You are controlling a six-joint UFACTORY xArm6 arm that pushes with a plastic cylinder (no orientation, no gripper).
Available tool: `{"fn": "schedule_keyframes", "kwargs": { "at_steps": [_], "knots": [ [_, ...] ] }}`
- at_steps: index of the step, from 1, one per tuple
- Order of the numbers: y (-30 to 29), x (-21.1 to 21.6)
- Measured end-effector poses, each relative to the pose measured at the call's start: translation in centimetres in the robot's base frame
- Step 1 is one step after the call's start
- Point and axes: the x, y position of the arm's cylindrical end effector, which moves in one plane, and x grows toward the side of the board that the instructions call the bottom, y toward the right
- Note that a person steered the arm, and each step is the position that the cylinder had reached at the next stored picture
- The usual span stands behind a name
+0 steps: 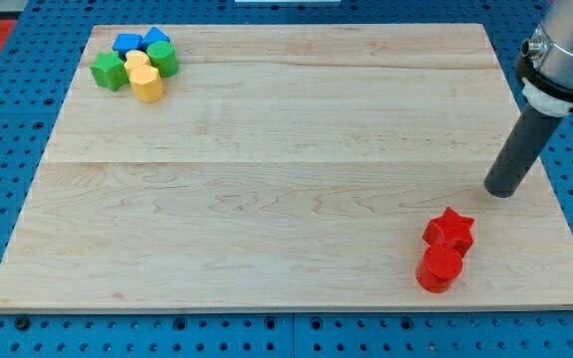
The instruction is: Move red star to the bottom of yellow hexagon
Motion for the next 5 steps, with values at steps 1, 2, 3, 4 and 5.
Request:
{"fn": "schedule_keyframes", "kwargs": {
  "at_steps": [1, 2, 3, 4, 5],
  "knots": [
    [-1.8, 0.0],
    [-1.9, 0.0],
    [-1.9, 0.0],
    [-1.9, 2.4],
    [-2.8, 4.4]
  ]
}}
